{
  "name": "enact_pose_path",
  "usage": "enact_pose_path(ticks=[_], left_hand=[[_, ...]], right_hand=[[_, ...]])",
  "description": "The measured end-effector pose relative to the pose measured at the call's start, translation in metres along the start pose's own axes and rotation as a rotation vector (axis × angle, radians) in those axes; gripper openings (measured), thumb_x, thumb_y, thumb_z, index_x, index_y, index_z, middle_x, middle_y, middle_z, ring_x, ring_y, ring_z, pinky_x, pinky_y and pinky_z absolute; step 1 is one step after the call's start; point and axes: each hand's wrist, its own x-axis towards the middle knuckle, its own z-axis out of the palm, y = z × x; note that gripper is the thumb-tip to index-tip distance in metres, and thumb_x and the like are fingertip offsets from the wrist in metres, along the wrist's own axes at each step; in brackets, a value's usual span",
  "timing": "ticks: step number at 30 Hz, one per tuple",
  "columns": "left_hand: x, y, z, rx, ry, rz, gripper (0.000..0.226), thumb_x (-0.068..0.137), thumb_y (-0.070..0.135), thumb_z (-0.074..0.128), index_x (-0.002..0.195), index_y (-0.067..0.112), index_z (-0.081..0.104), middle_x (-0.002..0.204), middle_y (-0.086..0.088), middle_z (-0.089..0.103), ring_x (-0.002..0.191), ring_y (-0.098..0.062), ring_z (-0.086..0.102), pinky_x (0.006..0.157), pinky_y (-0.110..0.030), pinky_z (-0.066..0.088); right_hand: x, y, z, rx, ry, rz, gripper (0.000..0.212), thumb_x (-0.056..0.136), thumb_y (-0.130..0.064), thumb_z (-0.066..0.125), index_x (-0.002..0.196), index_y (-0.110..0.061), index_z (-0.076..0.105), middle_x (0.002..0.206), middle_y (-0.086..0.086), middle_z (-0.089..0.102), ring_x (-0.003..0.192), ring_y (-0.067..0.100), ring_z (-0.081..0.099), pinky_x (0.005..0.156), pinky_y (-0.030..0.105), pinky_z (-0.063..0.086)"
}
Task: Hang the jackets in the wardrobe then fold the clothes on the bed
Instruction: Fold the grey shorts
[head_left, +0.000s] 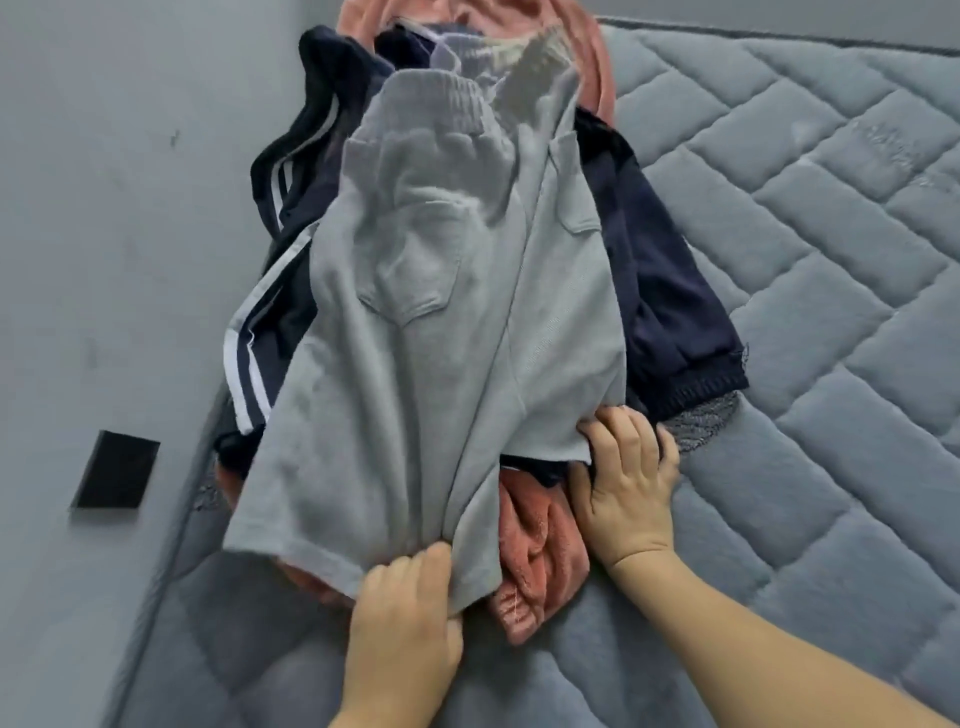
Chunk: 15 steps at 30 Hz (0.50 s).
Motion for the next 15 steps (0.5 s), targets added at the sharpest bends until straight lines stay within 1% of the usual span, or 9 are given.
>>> enact_pose_path(ticks=[1,4,8,10,12,14,15], left_hand=[[-0.006,0.001,0.012,0.031,0.028,0.011,0.031,0.066,0.018,0.044,0.096,0.010,0.046,0.061,-0.011,0.056,0.060,-0.030,0.043,0.058,-0.038,0.028],[-0.006,0.001,0.034,0.088,0.159,0.032,0.023,0.073,0.016,0.045,0.095,0.009,0.045,0.064,-0.013,0.056,0.051,-0.033,0.049,0.059,-0.042,0.025],[-0.007,-0.004,0.042,0.097,0.172,0.041,0.023,0.074,0.016,0.045,0.097,0.010,0.045,0.067,-0.012,0.056,0.055,-0.032,0.051,0.061,-0.041,0.026],[-0.008,-0.004,0.043,0.104,0.191,0.043,0.023,0.075,0.017,0.045,0.097,0.011,0.045,0.068,-0.012,0.056,0.056,-0.032,0.052,0.061,-0.041,0.027],[-0.006,-0.004,0.044,0.088,0.201,0.040,0.023,0.076,0.019,0.044,0.098,0.011,0.044,0.068,-0.011,0.057,0.058,-0.032,0.052,0.061,-0.039,0.030],[-0.008,-0.005,0.044,0.073,0.223,0.029,0.024,0.076,0.020,0.042,0.099,0.011,0.044,0.068,-0.010,0.058,0.058,-0.032,0.052,0.061,-0.039,0.035],[-0.010,-0.005,0.043,0.060,0.233,0.026,0.025,0.075,0.019,0.041,0.099,0.011,0.045,0.067,-0.010,0.058,0.058,-0.032,0.053,0.060,-0.040,0.039]], right_hand=[[-0.001,0.001,0.001,0.005,0.008,-0.004,0.032,0.093,-0.034,0.041,0.121,-0.020,0.046,0.129,0.003,0.044,0.125,0.025,0.041,0.106,0.055,0.027],[-0.002,0.003,0.004,0.026,0.032,-0.013,0.026,0.094,-0.032,0.040,0.117,-0.022,0.047,0.128,0.002,0.043,0.125,0.025,0.041,0.107,0.054,0.027],[-0.002,0.003,0.002,0.052,0.068,-0.030,0.021,0.092,-0.025,0.046,0.112,-0.020,0.051,0.124,0.008,0.053,0.124,0.026,0.042,0.105,0.054,0.030],[-0.001,0.000,-0.001,0.075,0.086,-0.023,0.021,0.091,-0.021,0.048,0.108,-0.015,0.058,0.121,0.012,0.058,0.122,0.026,0.043,0.105,0.052,0.030],[-0.001,-0.002,-0.007,0.101,0.097,-0.019,0.017,0.090,-0.013,0.052,0.103,-0.009,0.063,0.118,0.011,0.060,0.122,0.027,0.046,0.108,0.051,0.027],[-0.005,-0.007,-0.017,0.190,0.105,-0.029,0.015,0.089,-0.003,0.053,0.099,-0.005,0.063,0.108,0.010,0.064,0.117,0.027,0.053,0.109,0.049,0.027],[-0.011,-0.010,-0.025,0.261,0.103,-0.026,0.015,0.090,-0.001,0.051,0.098,-0.004,0.063,0.100,0.010,0.065,0.110,0.025,0.054,0.108,0.048,0.030]])
